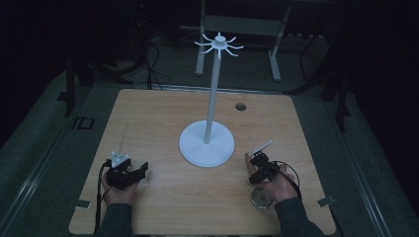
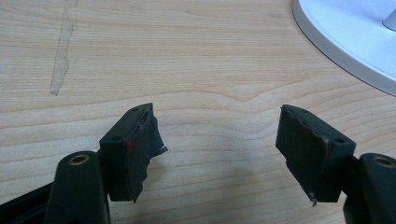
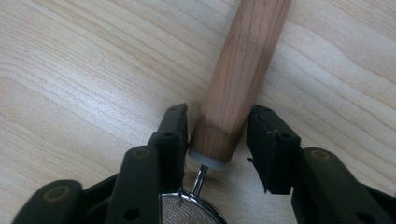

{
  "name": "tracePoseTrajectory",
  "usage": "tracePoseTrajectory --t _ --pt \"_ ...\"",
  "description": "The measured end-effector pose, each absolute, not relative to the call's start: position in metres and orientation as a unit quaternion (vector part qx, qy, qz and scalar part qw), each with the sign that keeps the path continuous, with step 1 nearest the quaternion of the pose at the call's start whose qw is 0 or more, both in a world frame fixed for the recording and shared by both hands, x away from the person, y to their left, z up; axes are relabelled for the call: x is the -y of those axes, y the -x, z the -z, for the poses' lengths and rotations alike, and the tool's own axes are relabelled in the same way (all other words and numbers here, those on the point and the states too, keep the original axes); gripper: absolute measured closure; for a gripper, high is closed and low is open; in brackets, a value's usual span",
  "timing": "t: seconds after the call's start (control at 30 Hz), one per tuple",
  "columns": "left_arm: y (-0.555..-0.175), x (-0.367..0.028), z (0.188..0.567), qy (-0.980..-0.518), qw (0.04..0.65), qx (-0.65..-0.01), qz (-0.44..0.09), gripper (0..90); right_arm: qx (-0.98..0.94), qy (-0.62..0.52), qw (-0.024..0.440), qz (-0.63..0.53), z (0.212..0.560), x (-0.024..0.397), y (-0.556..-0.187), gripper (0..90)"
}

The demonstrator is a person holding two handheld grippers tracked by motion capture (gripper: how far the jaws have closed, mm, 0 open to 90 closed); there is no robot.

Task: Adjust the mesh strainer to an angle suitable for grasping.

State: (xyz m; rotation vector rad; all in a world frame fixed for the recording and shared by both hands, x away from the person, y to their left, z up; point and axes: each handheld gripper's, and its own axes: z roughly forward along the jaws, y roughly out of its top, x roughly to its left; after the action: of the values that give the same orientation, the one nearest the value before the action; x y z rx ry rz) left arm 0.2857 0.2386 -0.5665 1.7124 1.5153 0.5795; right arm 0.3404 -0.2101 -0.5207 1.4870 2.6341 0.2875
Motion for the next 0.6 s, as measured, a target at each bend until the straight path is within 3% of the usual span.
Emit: tracePoseTrajectory --t 0.2,0.5,0.6 --pt "-0.2857 -0.2386 0.5665 -0.671 0.381 -0.594 -0.227 29.2 -0.869 -0.485 0.049 -0.087 0.5248 0.207 -0.3415 56.1" --pt "-0.2856 -0.2385 0.5664 -0.672 0.381 -0.594 -0.227 29.2 -0.871 -0.481 0.058 -0.079 0.524 0.2087 -0.3425 68.6" --pt "-0.2859 -0.2388 0.5666 -0.67 0.382 -0.595 -0.226 29.2 -0.871 -0.48 0.071 -0.079 0.5239 0.2098 -0.3411 69.0"
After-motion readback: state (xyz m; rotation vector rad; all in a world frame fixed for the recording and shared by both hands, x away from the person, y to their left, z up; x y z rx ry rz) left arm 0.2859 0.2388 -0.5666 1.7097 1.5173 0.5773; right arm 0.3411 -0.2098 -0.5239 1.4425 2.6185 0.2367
